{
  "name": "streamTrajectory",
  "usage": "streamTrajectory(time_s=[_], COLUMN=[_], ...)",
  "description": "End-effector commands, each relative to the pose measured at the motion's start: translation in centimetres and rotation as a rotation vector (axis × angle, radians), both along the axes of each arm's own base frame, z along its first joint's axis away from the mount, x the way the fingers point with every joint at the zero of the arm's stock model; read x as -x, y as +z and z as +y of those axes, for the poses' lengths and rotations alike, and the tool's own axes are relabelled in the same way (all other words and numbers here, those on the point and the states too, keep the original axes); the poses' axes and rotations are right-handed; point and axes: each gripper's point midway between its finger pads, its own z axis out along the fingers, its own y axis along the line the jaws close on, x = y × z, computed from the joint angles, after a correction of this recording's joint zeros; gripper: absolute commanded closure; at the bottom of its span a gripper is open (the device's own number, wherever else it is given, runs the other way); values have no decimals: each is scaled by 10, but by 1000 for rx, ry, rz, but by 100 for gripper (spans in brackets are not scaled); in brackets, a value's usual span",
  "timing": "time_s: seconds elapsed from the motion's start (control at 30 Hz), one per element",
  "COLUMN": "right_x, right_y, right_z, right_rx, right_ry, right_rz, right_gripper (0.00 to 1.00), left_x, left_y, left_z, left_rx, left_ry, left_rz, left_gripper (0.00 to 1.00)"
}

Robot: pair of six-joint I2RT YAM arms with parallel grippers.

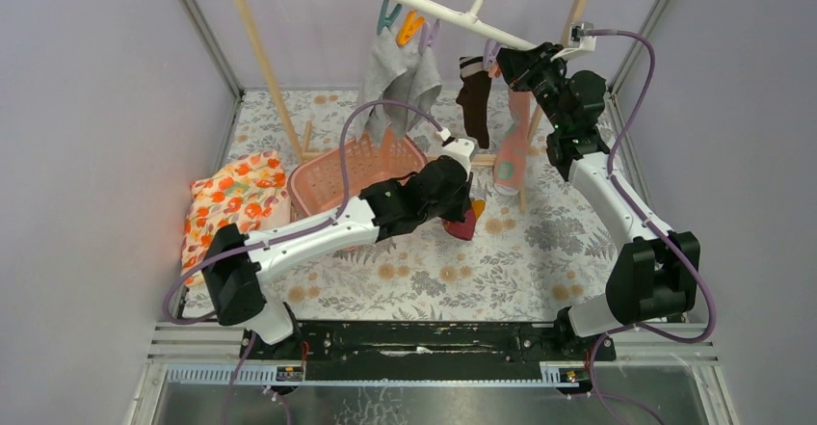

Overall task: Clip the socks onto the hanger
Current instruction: Place the sock at the center of the board.

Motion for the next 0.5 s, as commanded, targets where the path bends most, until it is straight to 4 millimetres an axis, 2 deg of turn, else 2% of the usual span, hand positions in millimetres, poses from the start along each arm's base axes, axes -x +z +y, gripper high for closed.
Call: streamTrajectory(time_s=[0.0, 0.13, 0.2, 0.27, 0.33, 0.47], right_x=[0, 0, 0, 0, 0, 0], right_y=[-105, -105, -106, -106, -107, -109], right_z=[-6, -10, -10, -9, -9, -9], right_rx=[87, 83, 81, 80, 79, 78], right_ry=[17, 13, 16, 20, 20, 21], right_rz=[322, 323, 324, 325, 326, 329], right_gripper=[100, 100, 100, 100, 100, 100], left_x=[-9, -10, -9, -10, -15, -27], left_y=[-8, -15, -12, -4, 6, 28], left_z=[-22, -31, -35, -35, -26, 5], left_rx=[26, 32, 49, 63, 56, 33], left_ry=[-49, -68, -81, -79, -46, 28], left_rz=[-16, -5, -6, -19, -49, -110], left_gripper=[100, 100, 100, 94, 95, 100])
